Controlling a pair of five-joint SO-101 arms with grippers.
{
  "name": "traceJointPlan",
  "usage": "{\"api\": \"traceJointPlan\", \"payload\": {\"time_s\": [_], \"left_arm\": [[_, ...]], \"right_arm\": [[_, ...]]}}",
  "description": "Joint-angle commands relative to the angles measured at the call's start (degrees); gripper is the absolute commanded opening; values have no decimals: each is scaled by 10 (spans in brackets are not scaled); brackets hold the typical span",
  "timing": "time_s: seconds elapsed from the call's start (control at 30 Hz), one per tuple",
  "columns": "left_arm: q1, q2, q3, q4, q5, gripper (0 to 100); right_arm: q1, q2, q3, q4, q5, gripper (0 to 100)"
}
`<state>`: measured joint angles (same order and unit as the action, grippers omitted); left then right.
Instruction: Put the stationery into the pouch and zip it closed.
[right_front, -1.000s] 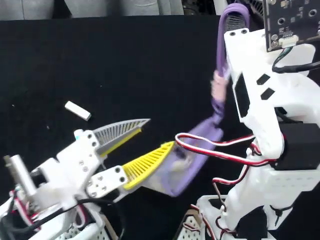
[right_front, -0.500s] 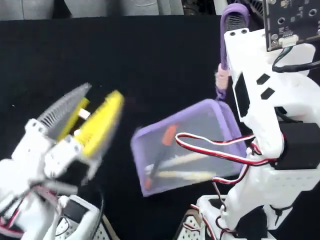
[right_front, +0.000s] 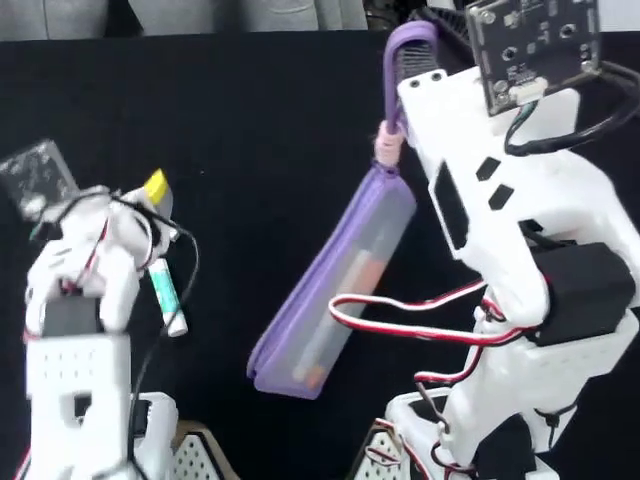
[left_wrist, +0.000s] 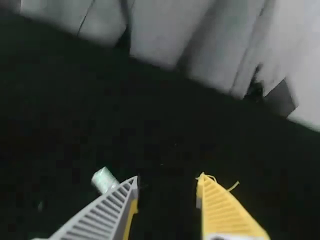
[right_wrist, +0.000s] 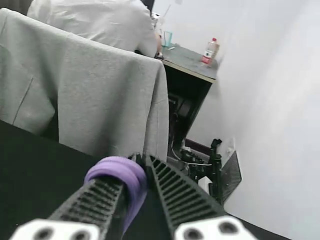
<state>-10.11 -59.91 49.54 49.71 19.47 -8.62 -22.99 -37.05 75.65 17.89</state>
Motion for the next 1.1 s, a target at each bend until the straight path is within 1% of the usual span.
{"api": "traceJointPlan", "payload": {"time_s": [0.0, 0.1, 0.27, 0.4, 0.5, 0.57, 0.7, 0.87, 1.07], "left_arm": [[-29, 191, -61, -20, 18, 196], [-50, 318, -111, -16, 56, 196], [-74, 500, -201, -11, 69, 196], [-87, 596, -293, 50, 70, 196], [-87, 654, -356, 79, 99, 196], [-88, 685, -385, 81, 112, 196], [-86, 715, -422, 83, 114, 196], [-83, 721, -425, 78, 115, 195], [-83, 760, -420, 47, 115, 196]], "right_arm": [[-16, -1, -22, 6, 2, 11], [-15, -2, -26, 8, 2, 11], [-15, -2, -26, 8, 2, 11], [-14, -2, -26, 9, 5, 11], [-13, -2, -26, 9, 5, 11], [-13, -2, -26, 9, 5, 11], [-13, -3, -26, 9, 5, 11], [-13, -24, -22, 9, 5, 11], [-13, -40, -22, 17, 6, 11]]}}
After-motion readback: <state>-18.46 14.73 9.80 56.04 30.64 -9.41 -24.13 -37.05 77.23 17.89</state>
